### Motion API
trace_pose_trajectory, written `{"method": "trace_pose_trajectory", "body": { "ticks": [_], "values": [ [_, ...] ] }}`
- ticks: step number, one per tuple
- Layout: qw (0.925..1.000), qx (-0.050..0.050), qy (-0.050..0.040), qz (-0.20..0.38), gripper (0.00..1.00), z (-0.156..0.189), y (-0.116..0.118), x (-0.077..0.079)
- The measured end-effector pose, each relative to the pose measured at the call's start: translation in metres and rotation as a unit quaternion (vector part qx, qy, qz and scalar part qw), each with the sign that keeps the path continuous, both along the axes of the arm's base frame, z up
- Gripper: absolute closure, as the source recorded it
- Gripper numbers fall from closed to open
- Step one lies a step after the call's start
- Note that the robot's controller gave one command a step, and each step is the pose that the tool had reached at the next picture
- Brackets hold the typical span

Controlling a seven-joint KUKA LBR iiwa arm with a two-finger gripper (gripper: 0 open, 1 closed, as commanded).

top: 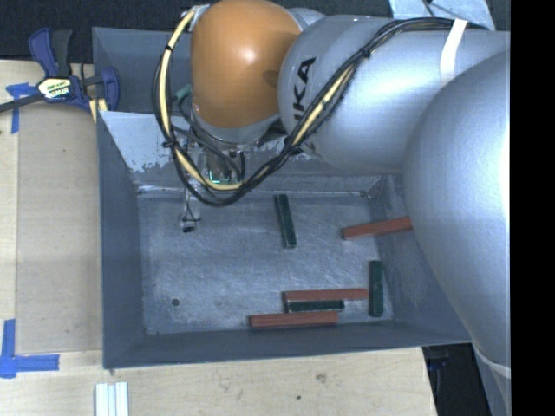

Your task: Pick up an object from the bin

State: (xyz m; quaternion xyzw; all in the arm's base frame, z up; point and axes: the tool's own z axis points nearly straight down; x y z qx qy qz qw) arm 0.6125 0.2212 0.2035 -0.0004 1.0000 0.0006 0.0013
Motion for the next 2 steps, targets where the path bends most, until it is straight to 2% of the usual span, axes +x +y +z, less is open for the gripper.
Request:
{"method": "trace_pose_trajectory", "body": {
  "ticks": [1, 2],
  "values": [
    [1.0000, -0.003, 0.0013, 0.006, 0.00, -0.008, -0.084, -0.024],
    [1.0000, -0.002, 0.0009, 0.002, 0.00, -0.023, -0.144, -0.015]
  ]
}}
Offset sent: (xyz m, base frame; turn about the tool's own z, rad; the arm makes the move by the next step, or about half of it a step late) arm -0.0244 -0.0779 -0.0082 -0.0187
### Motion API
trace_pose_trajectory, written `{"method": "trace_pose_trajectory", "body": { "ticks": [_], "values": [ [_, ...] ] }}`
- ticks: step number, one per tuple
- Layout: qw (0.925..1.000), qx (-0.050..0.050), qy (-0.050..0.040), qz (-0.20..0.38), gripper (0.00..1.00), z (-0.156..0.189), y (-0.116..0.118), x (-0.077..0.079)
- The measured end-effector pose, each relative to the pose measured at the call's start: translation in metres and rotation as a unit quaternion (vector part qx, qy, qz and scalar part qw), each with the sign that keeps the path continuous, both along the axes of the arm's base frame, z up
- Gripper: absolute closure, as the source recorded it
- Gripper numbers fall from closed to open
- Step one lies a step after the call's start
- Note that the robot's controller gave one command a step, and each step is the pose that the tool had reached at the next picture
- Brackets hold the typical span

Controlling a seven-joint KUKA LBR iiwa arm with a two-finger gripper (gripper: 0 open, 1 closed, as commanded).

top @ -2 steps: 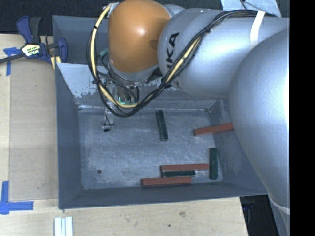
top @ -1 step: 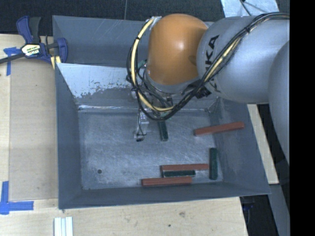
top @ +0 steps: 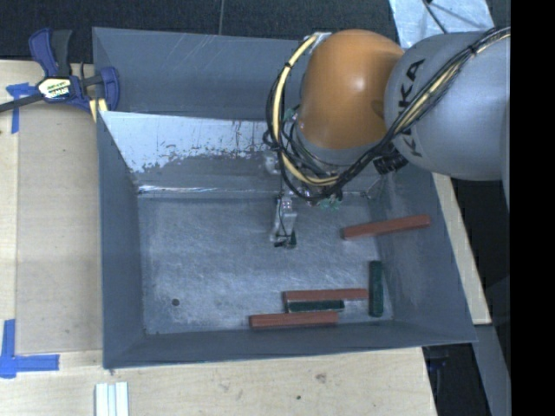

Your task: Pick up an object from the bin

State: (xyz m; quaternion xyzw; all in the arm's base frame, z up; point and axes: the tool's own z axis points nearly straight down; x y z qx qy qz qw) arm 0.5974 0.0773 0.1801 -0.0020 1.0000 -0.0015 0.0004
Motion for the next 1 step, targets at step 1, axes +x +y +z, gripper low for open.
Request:
{"method": "trace_pose_trajectory", "body": {
  "ticks": [1],
  "values": [
    [0.9975, 0.000, 0.0026, 0.070, 0.00, -0.0952, -0.0987, 0.0180]
  ]
}}
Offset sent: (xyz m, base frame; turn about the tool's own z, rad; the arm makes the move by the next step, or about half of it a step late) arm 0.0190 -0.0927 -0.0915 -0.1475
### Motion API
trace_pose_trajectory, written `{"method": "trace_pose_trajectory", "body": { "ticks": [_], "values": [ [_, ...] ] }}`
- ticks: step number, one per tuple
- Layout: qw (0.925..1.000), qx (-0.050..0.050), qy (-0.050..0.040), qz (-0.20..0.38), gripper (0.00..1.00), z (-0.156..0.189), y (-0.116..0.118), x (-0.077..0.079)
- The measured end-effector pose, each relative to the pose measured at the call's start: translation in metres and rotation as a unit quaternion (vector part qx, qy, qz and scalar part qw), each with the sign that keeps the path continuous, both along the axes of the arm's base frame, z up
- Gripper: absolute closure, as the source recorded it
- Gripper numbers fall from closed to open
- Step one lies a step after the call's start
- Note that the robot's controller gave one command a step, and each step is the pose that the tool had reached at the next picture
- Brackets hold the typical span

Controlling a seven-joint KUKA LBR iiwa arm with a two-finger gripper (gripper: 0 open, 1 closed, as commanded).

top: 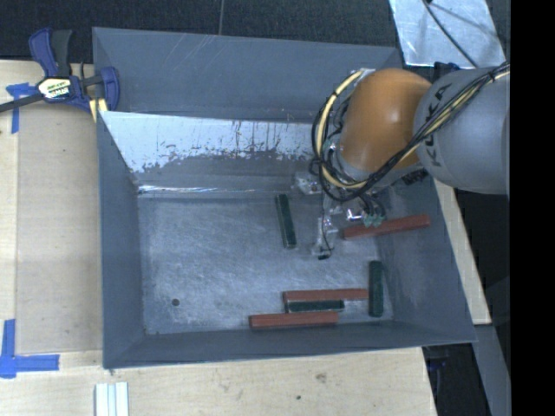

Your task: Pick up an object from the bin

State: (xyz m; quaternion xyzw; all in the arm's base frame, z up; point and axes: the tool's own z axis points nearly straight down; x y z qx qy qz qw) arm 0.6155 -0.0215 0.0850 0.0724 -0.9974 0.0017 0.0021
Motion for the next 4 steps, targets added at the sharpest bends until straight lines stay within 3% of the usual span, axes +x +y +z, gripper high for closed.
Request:
{"method": "trace_pose_trajectory", "body": {
  "ticks": [1, 2, 3, 4],
  "values": [
    [0.9663, 0.002, -0.0066, 0.257, 0.00, -0.006, 0.032, 0.005],
    [0.9764, 0.002, -0.0056, 0.216, 0.00, -0.010, 0.043, 0.010],
    [0.9939, 0.002, -0.0055, 0.111, 0.00, -0.015, 0.039, 0.013],
    [0.9989, 0.001, -0.0010, 0.047, 0.00, -0.009, 0.006, -0.053]
  ]
}}
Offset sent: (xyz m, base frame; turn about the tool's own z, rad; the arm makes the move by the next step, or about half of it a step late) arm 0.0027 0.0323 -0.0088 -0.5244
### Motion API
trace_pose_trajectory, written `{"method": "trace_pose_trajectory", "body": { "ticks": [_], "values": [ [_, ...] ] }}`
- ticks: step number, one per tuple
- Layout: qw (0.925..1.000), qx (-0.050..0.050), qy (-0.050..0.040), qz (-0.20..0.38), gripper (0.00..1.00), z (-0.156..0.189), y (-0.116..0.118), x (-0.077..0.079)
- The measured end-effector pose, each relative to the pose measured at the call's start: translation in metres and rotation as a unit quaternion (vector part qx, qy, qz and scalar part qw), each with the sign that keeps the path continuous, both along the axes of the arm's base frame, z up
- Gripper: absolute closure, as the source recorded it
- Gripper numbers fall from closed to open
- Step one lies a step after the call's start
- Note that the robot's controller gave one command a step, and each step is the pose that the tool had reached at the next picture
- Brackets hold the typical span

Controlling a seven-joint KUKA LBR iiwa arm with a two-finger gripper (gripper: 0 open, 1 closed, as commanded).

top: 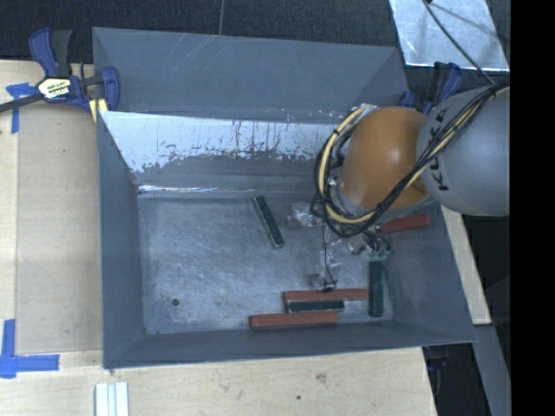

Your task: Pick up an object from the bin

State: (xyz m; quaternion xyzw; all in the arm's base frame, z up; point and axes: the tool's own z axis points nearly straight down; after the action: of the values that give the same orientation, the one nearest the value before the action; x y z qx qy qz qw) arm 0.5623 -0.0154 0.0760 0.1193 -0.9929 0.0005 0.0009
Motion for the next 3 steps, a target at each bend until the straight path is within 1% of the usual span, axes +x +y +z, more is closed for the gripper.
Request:
{"method": "trace_pose_trajectory", "body": {
  "ticks": [1, 2, 3],
  "values": [
    [0.9996, -0.001, -0.0065, -0.028, 0.00, 0.058, -0.044, 0.018],
    [0.9990, 0.000, -0.0026, 0.045, 0.00, -0.007, -0.066, -0.066],
    [0.9989, 0.000, -0.0035, 0.046, 1.00, -0.005, -0.064, -0.064]
  ]
}}
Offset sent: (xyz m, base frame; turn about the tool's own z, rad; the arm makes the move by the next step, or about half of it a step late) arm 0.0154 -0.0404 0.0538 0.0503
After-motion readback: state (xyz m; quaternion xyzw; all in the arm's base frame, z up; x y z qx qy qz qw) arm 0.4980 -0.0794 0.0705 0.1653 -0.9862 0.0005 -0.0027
